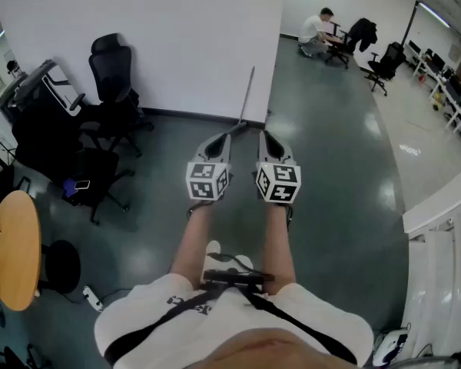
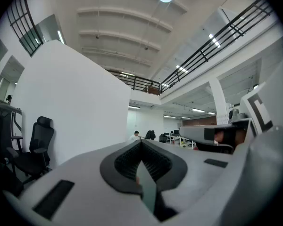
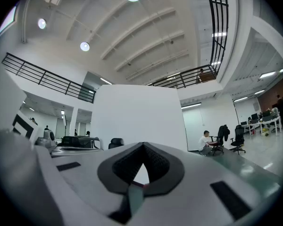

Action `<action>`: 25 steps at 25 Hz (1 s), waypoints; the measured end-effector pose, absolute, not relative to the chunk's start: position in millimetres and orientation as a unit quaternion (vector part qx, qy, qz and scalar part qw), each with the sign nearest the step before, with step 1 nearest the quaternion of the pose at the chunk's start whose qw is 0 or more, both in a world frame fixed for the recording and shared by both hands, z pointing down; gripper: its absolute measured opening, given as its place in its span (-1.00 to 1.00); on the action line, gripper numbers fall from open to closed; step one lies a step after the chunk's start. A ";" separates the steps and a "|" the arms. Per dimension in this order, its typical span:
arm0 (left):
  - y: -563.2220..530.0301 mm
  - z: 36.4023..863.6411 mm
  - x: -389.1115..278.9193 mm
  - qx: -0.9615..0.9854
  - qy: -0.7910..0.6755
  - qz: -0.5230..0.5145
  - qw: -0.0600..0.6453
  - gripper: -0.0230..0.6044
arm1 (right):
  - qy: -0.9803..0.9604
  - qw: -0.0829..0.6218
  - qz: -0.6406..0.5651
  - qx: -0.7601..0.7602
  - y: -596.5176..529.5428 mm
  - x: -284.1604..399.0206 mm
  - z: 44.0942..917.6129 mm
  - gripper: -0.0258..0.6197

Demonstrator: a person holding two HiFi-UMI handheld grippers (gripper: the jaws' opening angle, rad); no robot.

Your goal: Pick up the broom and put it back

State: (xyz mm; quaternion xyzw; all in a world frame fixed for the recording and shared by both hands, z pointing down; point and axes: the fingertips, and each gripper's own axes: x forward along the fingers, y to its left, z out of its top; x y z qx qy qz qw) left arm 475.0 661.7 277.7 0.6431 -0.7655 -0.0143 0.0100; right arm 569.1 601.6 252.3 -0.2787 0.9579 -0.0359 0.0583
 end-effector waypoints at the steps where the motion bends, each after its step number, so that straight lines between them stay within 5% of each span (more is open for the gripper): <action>1: 657.1 280.9 477.1 0.644 -0.765 -0.017 0.014 -0.89 | 0.959 0.056 -0.035 -0.276 598.9 569.1 253.5 -0.93; 13: 578.9 302.7 435.3 0.661 -0.749 -0.033 0.040 -0.89 | 0.958 0.037 -0.043 -0.281 533.3 520.2 269.7 -0.93; 25: 494.2 278.9 261.3 0.666 -0.743 -0.060 0.032 -0.89 | 0.954 0.021 -0.006 -0.298 452.2 357.4 249.7 -0.93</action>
